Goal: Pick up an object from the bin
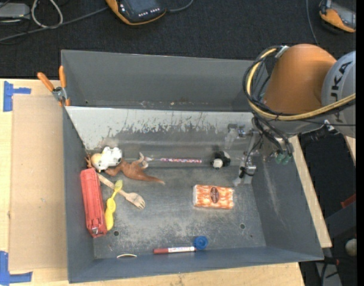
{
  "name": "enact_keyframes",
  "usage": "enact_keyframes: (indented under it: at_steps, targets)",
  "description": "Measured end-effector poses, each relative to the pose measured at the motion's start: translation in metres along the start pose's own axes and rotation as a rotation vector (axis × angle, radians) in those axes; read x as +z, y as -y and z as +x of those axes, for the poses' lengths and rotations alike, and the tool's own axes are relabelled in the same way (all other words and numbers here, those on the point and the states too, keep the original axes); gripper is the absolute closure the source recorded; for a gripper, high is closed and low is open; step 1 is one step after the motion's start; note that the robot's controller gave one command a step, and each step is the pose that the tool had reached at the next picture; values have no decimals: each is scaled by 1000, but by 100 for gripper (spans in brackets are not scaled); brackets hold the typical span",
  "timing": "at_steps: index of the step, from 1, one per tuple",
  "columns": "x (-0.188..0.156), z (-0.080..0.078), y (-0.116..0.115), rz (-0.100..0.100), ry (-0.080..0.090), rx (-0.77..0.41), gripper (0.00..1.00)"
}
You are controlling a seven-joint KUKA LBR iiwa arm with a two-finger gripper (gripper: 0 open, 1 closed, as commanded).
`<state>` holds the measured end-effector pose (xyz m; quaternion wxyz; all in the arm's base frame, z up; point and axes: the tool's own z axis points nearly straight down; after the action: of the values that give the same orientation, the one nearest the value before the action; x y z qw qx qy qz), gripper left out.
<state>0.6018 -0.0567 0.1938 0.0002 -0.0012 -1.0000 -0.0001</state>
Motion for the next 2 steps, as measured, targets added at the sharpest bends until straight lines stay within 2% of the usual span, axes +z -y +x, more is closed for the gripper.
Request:
enact_keyframes:
  at_steps: [1,2]
  targets:
    - [57,26,3,0,2,-93,0]
    - [88,67,-1,-1,8,-15,0]
